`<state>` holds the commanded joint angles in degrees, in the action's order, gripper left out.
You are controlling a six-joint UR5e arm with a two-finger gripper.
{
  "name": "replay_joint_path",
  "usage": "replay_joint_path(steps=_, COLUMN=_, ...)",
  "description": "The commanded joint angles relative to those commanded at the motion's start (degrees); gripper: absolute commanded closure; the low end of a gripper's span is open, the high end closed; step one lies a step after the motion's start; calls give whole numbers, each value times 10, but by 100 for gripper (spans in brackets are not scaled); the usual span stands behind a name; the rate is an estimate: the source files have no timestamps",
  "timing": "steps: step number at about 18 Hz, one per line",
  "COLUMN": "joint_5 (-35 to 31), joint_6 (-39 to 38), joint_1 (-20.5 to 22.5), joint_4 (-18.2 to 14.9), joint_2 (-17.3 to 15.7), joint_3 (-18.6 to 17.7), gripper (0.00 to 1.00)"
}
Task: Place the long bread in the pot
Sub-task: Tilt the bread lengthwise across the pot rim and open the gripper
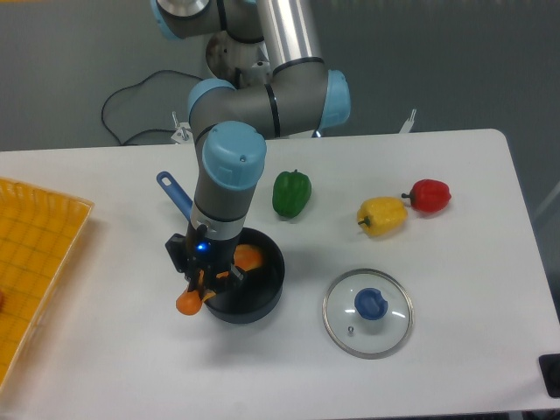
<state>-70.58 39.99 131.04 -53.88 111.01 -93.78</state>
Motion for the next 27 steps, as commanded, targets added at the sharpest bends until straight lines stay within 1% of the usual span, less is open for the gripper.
replay_joint_path(steps=2, joint_5=0, joint_6=0, joint_1=0, joint_4=0, joint_2=0, joint_3=0, gripper=53)
replay_joint_path(steps=6, joint_5=0, joint_6=0, joint_1=0, joint_4=1, joint_2=0, joint_3=0, gripper=39)
replay_joint_path(steps=10, joint_5=0, joint_6=8, joint_1=0, joint_4=1, joint_2=0, joint_3=2, gripper=16)
replay_joint_path(steps=12, joint_5=0, joint_6=8, joint_1=0, joint_4=1, joint_2=0, joint_3=3, gripper=8)
replay_joint_path(steps=16, joint_5=0, joint_6=8, joint_1=1, joint_4=0, joint_2=0, joint_3=6, gripper=2)
replay_joint_path(steps=19, joint_5=-3, joint_6=10, joint_1=3, joint_4=-2, joint_2=-3, joint_3=13, gripper=1)
replay_joint_path(steps=21, joint_5=-51, joint_6=12, joint_1=4, joint_4=-2, joint_2=-11, joint_3=15, gripper=0)
replay_joint_path(steps=25, joint_5=-207, joint_6=20, joint_1=-3, joint_4=-6, joint_2=-15, joint_3=15, gripper=0)
replay_joint_path(steps=27, joint_5=-221, joint_6=21, joint_1=6, joint_4=-10, joint_2=-17, joint_3=14, gripper=0)
